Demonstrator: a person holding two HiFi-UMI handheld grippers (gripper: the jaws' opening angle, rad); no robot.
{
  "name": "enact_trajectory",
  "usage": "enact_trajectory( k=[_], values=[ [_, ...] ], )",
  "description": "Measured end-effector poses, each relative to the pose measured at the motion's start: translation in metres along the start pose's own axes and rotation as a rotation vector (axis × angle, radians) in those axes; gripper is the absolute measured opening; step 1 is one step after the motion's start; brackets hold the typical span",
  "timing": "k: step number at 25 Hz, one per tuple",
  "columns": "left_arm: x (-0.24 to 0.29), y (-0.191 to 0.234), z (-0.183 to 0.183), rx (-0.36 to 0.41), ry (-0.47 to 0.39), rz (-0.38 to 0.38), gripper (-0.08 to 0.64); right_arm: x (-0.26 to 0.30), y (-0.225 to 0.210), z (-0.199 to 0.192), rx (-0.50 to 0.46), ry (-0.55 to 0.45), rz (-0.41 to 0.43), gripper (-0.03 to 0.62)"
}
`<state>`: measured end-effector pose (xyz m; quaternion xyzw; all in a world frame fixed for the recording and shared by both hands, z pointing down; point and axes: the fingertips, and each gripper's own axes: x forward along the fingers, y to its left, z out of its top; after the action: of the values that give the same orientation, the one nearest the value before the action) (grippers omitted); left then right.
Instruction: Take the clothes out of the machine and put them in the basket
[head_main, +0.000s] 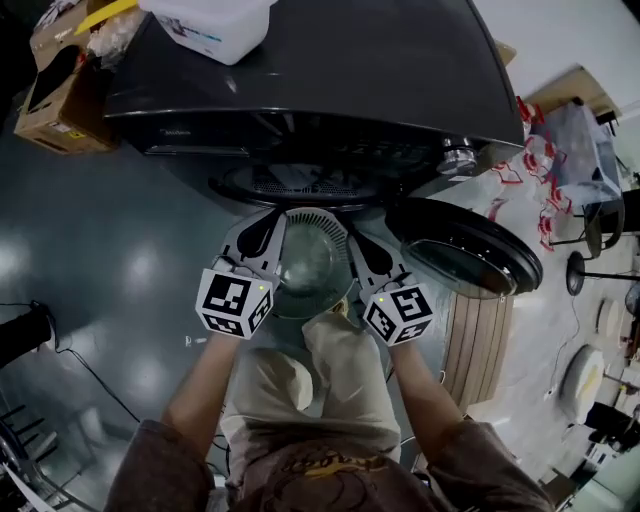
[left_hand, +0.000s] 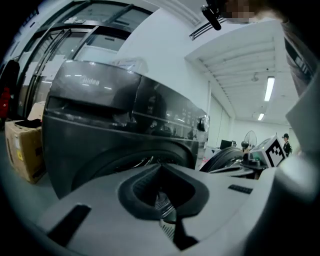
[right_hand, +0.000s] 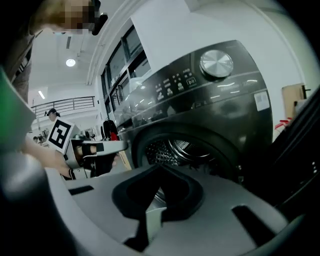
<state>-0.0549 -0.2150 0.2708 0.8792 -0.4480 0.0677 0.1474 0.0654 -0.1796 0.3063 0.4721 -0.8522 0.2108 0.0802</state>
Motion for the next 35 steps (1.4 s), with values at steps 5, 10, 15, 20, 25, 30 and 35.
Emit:
enact_trajectory(
  k=[5, 10, 15, 20, 25, 30, 35],
  values=[
    [0.025, 0.022, -0.063, 0.029, -0.02, -0.007, 0.004, 0.03, -0.037, -0.045, -0.017, -0.04, -0.02, -0.005],
    [0.049, 0.034, -0.107, 0.034, -0.077, -0.034, 0.004, 0.051, -0.075, -0.076, -0.017, -0.096, -0.067, -0.005],
    [0.064, 0.039, -0.13, 0.067, -0.131, -0.057, 0.005, 0.058, -0.088, -0.098, -0.015, -0.138, -0.092, -0.005],
    [0.07, 0.039, -0.147, 0.088, -0.148, -0.082, 0.005, 0.054, -0.089, -0.115, 0.031, -0.152, -0.107, -0.005],
    [0.065, 0.04, -0.156, 0.086, -0.156, -0.082, 0.005, 0.048, -0.088, -0.12, -0.011, -0.171, -0.127, -0.005],
    [0.069, 0.041, -0.162, 0.092, -0.159, -0.06, 0.005, 0.046, -0.092, -0.124, -0.013, -0.178, -0.146, -0.005],
    [0.076, 0.042, -0.168, 0.084, -0.16, -0.051, 0.074, 0.047, -0.083, -0.127, -0.031, -0.171, -0.125, -0.005]
  ],
)
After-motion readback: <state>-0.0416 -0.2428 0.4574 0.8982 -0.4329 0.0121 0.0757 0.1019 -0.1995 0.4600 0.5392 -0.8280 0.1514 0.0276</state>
